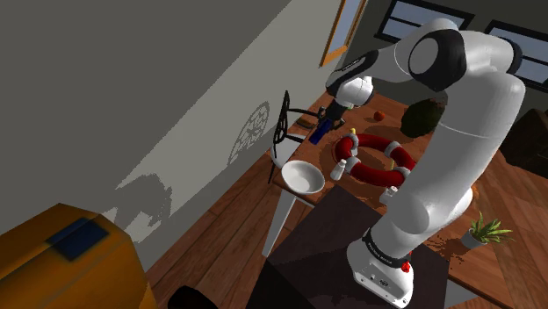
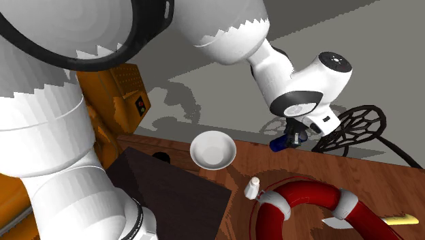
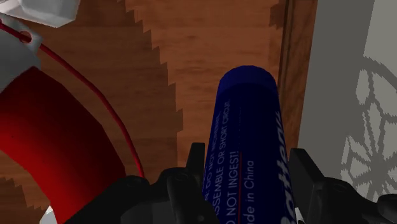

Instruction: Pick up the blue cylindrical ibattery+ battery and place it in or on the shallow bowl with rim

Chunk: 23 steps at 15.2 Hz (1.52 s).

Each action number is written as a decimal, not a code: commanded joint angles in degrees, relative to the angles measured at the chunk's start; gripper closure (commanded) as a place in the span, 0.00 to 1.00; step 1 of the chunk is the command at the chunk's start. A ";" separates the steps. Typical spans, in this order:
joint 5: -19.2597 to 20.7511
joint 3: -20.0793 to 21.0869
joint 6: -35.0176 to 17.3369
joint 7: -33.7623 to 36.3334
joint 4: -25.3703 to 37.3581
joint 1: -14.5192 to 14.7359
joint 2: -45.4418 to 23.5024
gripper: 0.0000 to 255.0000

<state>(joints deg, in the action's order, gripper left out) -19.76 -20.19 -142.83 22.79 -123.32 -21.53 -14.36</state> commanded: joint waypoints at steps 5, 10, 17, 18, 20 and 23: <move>5.45 0.19 -5.02 7.59 -13.88 4.65 10.75 1.00; 11.36 2.36 -7.93 16.37 -24.29 6.83 19.69 1.00; 17.07 9.30 -9.29 29.10 -36.73 7.58 31.76 1.00; 17.37 10.53 -9.22 30.81 -38.30 7.75 33.46 1.00; 17.36 12.46 -10.11 33.31 -40.96 8.35 35.33 1.00; 16.55 11.97 -13.52 32.58 -41.55 8.98 32.51 1.00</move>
<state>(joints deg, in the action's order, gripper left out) -2.94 -8.20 -155.12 55.41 -164.45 -12.79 18.88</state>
